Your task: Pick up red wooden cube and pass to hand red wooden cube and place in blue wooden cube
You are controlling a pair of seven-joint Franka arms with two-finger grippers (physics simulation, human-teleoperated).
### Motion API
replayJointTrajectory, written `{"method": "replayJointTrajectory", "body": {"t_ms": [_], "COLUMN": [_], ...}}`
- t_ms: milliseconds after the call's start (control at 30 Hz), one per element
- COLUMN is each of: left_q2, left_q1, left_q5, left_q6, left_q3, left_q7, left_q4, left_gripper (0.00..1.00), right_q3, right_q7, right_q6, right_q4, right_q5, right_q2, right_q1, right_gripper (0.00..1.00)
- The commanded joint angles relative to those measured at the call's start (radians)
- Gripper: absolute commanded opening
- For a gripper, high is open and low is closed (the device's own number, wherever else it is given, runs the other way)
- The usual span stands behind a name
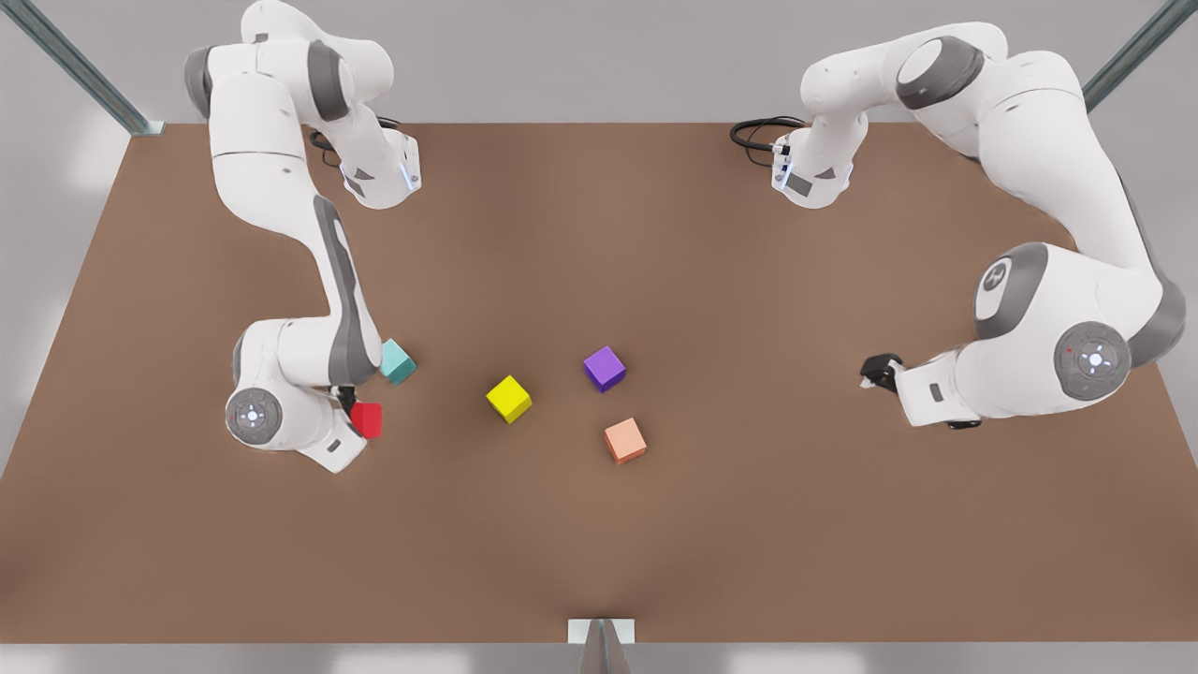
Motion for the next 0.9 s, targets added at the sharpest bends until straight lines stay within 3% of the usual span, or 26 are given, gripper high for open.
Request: {"method": "replayJointTrajectory", "body": {"t_ms": [0,33,67,167,300,867], "left_q2": [-0.305,-0.427,-0.416,-0.379,-0.298,-0.296], "left_q1": [-0.238,-0.382,-0.412,-0.407,-0.403,-0.390], "left_q5": [-0.249,-0.270,-0.260,-0.293,-0.355,-0.354], "left_q6": [0.185,0.332,0.330,0.273,0.352,0.302], "left_q3": [0.451,0.605,0.627,0.621,0.590,0.589], "left_q7": [0.190,0.113,0.111,0.111,0.116,0.117], "left_q4": [-0.360,-0.557,-0.559,-0.514,-0.432,-0.430], "left_gripper": [1.00,1.00,1.00,1.00,1.00,1.00], "right_q3": [0.000,0.000,0.000,0.005,0.008,0.011], "right_q7": [0.533,0.533,0.535,0.596,0.630,0.731], "right_q6": [0.131,0.166,0.198,0.260,0.352,0.485], "right_q4": [-0.130,-0.198,-0.245,-0.359,-0.428,-0.654], "right_q5": [-0.098,-0.118,-0.124,-0.124,-0.113,-0.112], "right_q2": [-0.088,-0.132,-0.157,-0.209,-0.204,-0.282], "right_q1": [0.003,0.003,0.005,0.009,0.022,0.072], "right_gripper": [0.40,0.40,0.40,0.40,0.40,0.40]}}
